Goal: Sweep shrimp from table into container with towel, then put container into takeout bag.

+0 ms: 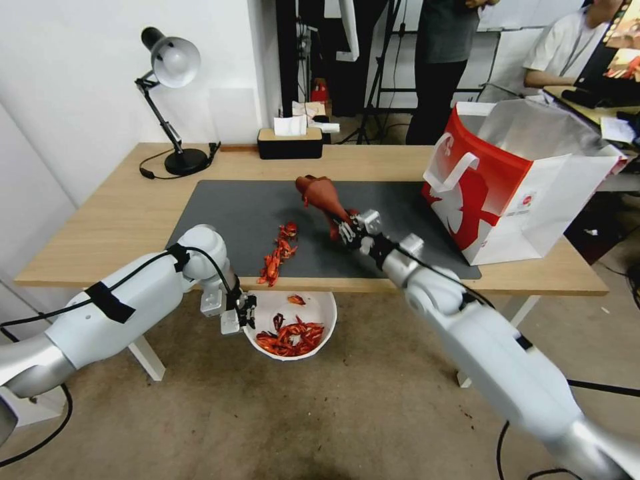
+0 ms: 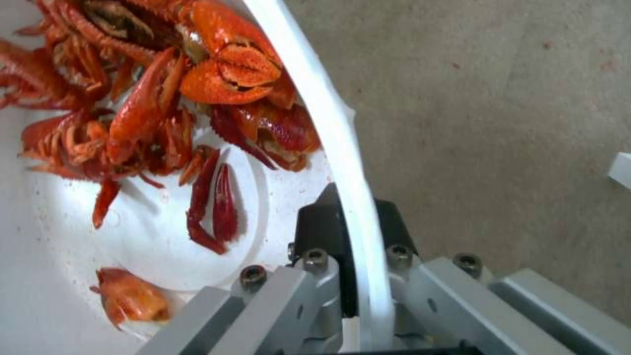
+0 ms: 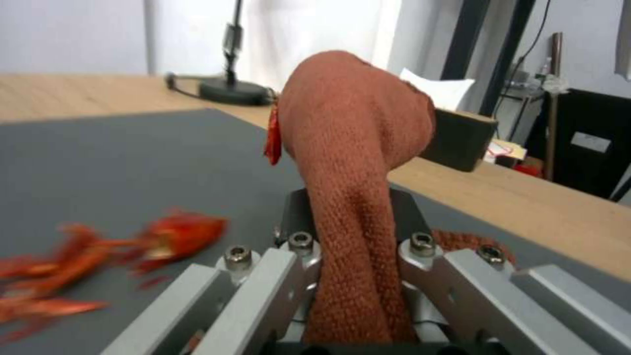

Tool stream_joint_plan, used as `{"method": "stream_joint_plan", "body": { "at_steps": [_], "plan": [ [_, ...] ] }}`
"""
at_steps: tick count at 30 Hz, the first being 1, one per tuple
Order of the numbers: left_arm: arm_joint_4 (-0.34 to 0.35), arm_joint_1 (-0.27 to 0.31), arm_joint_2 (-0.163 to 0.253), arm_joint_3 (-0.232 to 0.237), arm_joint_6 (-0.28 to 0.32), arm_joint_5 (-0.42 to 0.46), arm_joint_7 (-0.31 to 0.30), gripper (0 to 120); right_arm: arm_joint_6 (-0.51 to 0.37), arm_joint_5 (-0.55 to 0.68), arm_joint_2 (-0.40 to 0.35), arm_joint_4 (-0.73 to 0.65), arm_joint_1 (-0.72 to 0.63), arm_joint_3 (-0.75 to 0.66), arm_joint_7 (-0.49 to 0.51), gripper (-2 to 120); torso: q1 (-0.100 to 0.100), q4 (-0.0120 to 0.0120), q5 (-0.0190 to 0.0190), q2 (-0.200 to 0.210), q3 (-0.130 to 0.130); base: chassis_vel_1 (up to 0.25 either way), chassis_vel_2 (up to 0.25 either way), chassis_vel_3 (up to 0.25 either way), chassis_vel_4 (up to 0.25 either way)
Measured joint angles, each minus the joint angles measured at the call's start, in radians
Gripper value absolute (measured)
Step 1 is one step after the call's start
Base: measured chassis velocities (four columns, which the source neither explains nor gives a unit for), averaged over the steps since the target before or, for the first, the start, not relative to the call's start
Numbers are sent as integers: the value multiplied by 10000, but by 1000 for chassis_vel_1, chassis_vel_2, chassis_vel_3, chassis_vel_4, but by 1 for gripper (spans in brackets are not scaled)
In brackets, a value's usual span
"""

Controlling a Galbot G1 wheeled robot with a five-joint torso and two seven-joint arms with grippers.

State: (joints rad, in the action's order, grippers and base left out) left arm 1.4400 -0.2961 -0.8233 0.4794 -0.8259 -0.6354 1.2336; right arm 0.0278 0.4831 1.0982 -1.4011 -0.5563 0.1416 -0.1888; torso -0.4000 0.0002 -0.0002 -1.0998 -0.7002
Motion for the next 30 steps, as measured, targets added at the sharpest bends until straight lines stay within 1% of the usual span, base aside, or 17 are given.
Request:
{"method": "stream_joint_plan", "body": {
  "at_steps": [1, 2, 3, 5, 6, 8, 9, 11, 12, 15, 16, 19, 20, 22, 26, 29, 30],
  "plan": [
    [32, -31, 37, -35, 1, -103, -1, 0, -2, -19, 102, 460, 383, 234, -75, 7, 0, -1, 0, 0, 0, 0, 0, 0, 0],
    [32, -31, 37, -35, 1, -103, -1, 0, -2, -19, 102, 460, 383, 234, -75, 7, 0, -1, 0, 0, 0, 0, 0, 0, 0],
    [53, -77, 100, -89, 5, -150, -6, 0, 0, -60, 222, 980, 790, 442, -209, 7, 0, -1, 2, 0, 0, 0, 0, 0, 0],
    [60, -132, 162, -141, 13, -153, -18, 0, 5, -91, 383, 1571, 1253, 681, -400, 7, 0, -4, 1, 0, 0, 0, 0, 0, 0],
    [60, -132, 162, -141, 13, -153, -18, 0, 5, -91, 383, 1571, 1253, 681, -400, 7, 0, -4, 1, 0, 0, 0, 0, 0, 0],
    [71, -246, 224, -230, 25, -171, -23, 0, -26, -206, 550, 2296, 1755, 967, -703, 7, -2, -3, 2, 0, 0, 0, 0, 0, 0],
    [71, -246, 224, -230, 25, -171, -23, 0, -26, -206, 550, 2296, 1755, 967, -703, 7, -2, -3, 2, 0, 0, 0, 0, 0, 0],
    [148, -326, 268, -264, 27, -170, -26, 0, -92, -365, 701, 3080, 2185, 1247, -1200, 7, -2, -4, 2, 0, 0, 0, 0, 0, 0],
    [148, -326, 268, -264, 27, -170, -26, 0, -92, -365, 701, 3080, 2185, 1247, -1200, 7, -2, -4, 2, 0, 0, 0, 0, 0, 0],
    [149, -336, 298, -269, 30, -168, -29, 0, -41, -757, 1000, 4220, 2748, 1561, -2517, 7, -2, -7, 0, 0, 0, 0, 0, 0, 0],
    [149, -336, 298, -269, 30, -168, -29, 0, -41, -757, 1000, 4220, 2748, 1561, -2517, 7, -2, -7, 0, 0, 0, 0, 0, 0, 0],
    [272, -403, 459, -346, 32, -166, -30, 0, 18, -790, 1191, 4421, 2961, 1815, -3121, 7, -2, -7, 1, -3, 3, 0, 0, 0, 0],
    [272, -403, 459, -346, 32, -166, -30, 0, 18, -790, 1191, 4421, 2961, 1815, -3121, 7, -2, -7, 1, -3, 3, 0, 0, 0, 0],
    [332, -453, 609, -418, 32, -162, -29, 0, 29, -788, 1288, 4452, 3082, 2057, -3483, 7, 1, -2, 1, -4, 4, 0, 0, 0, 0],
    [339, -475, 705, -473, 33, -150, -42, 0, 58, -778, 1379, 4490, 3136, 2154, -3760, 7, 1, -1, 1, -4, 5, 0, 0, 0, 0],
    [369, -607, 821, -622, 34, -122, -89, 0, 270, -764, 1441, 4467, 3145, 2301, -4332, 7, 1, -3, 3, -4, 5, 0, 0, 0, 0],
    [369, -607, 821, -622, 34, -122, -89, 0, 270, -764, 1441, 4467, 3145, 2301, -4332, 7, 1, -3, 3, -4, 5, 0, 0, 0, 0]
  ]
}}
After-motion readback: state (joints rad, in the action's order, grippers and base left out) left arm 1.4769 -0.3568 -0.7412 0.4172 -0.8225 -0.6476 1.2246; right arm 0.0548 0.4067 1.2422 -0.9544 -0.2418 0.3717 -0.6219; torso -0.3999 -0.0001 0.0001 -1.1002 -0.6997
